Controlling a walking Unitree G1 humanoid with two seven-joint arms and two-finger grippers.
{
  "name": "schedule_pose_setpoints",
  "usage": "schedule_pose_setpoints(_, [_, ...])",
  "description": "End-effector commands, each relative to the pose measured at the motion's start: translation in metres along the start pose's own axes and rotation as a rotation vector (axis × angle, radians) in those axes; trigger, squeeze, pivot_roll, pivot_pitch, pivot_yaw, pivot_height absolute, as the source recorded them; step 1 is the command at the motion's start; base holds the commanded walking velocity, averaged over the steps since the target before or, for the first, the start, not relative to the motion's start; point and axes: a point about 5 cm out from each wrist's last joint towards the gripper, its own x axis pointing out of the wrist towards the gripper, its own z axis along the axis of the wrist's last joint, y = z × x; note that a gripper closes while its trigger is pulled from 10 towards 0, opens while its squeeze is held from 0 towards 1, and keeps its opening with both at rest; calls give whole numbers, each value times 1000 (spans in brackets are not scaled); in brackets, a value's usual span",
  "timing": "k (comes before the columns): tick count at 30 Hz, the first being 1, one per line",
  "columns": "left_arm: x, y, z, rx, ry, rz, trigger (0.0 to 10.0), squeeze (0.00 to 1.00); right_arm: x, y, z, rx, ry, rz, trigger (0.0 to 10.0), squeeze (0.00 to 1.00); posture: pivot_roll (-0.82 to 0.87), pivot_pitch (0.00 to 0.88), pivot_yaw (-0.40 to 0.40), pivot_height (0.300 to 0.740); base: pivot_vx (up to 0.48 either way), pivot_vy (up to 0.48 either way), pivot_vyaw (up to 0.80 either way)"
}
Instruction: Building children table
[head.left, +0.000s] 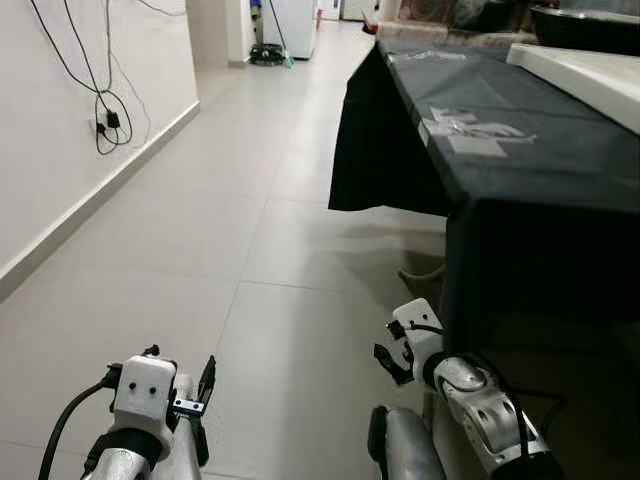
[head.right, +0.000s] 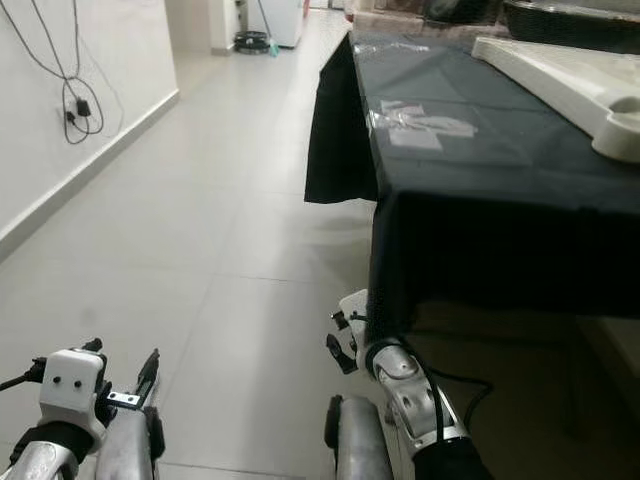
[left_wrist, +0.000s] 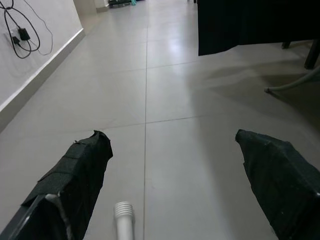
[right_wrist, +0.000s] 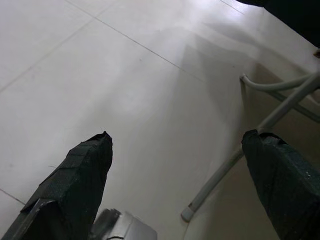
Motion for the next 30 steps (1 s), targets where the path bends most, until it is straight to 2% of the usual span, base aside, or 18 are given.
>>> schedule_pose_setpoints(1, [-2, 0, -4, 5, 16, 3, 10000, 0, 0, -9, -1, 2, 2, -49, 10000, 0, 4, 0, -95, 396, 0, 0, 0])
schedule_pose_setpoints(5, [-3, 1, -6, 7, 22, 3, 10000, 0, 0, -14, 1, 13, -7, -78, 10000, 0, 1, 0, -95, 386, 0, 0, 0])
schedule_pose_setpoints(7, [-4, 3, -8, 14, 29, 11, 10000, 0, -1, -18, 5, 26, -30, -107, 10000, 0, 1, 0, -96, 376, 0, 0, 0])
schedule_pose_setpoints(8, [-4, 8, -8, 26, 34, 39, 10000, 0, -2, -21, 12, 52, -75, -127, 10000, 0, 1, 0, -98, 366, 0, 0, 0])
schedule_pose_setpoints(10, [-4, 8, -8, 26, 34, 39, 10000, 0, -2, -21, 12, 52, -75, -127, 10000, 0, 1, 0, -98, 366, 0, 0, 0])
schedule_pose_setpoints(11, [-5, 15, -9, 40, 38, 76, 10000, 0, -3, -23, 20, 77, -124, -143, 10000, 0, 1, 0, -100, 361, 0, 0, 0])
schedule_pose_setpoints(12, [-5, 15, -9, 40, 38, 76, 10000, 0, -3, -23, 20, 77, -124, -143, 10000, 0, 1, 0, -100, 361, 0, 0, 0])
schedule_pose_setpoints(13, [-8, 25, -11, 60, 54, 127, 10000, 0, -4, -26, 26, 99, -167, -166, 10000, 0, 2, 0, -104, 356, 0, 0, 0])
schedule_pose_setpoints(14, [-8, 25, -11, 60, 54, 127, 10000, 0, -4, -26, 26, 99, -167, -166, 10000, 0, 2, 0, -104, 356, 0, 0, 0])
schedule_pose_setpoints(16, [-16, 44, -17, 103, 93, 225, 10000, 0, -7, -35, 35, 148, -226, -228, 10000, 0, 6, 0, -112, 346, 0, 0, 0])
schedule_pose_setpoints(18, [-19, 50, -18, 117, 105, 252, 10000, 0, -8, -39, 37, 162, -238, -247, 10000, 0, 6, 0, -113, 341, 0, 0, 0])
schedule_pose_setpoints(21, [-30, 73, -21, 150, 133, 357, 10000, 0, -13, -52, 51, 264, -339, -310, 10000, 0, 9, 0, -118, 326, 0, 0, 0])
schedule_pose_setpoints(25, [-35, 82, -23, 165, 144, 391, 10000, 0, -16, -50, 62, 280, -398, -297, 10000, 0, 9, 0, -121, 306, 0, 0, 0])
schedule_pose_setpoints(30, [-40, 87, -23, 175, 151, 406, 10000, 0, -15, -45, 62, 270, -406, -278, 10000, 0, 11, 0, -126, 300, 0, 0, 0])
